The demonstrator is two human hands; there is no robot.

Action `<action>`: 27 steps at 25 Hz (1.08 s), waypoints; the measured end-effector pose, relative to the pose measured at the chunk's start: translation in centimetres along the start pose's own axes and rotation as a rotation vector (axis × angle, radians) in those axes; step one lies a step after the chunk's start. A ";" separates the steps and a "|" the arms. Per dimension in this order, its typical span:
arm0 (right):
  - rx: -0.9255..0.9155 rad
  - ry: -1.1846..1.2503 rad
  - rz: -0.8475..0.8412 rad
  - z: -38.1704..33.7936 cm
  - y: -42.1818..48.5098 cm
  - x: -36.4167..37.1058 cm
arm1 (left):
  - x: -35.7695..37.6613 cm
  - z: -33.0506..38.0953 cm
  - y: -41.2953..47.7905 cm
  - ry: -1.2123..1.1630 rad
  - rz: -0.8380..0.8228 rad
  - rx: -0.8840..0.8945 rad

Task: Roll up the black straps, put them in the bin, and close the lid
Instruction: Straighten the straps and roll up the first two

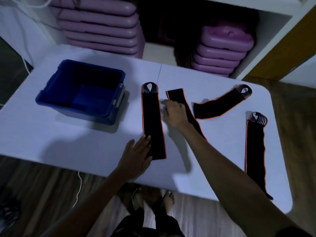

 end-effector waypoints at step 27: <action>0.423 0.145 0.283 8.2 -11.3 -2.1 | -3.3 1.7 0.1 -0.252 0.250 0.150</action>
Point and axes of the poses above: each hand's wrist, its own y-axis towards the middle knuckle, its own x-axis out of the palm, z = x × y, the point moved 6 cm from there along y, towards the middle knuckle, and after that the axes turned 6 degrees about y, right-handed, at the moved point
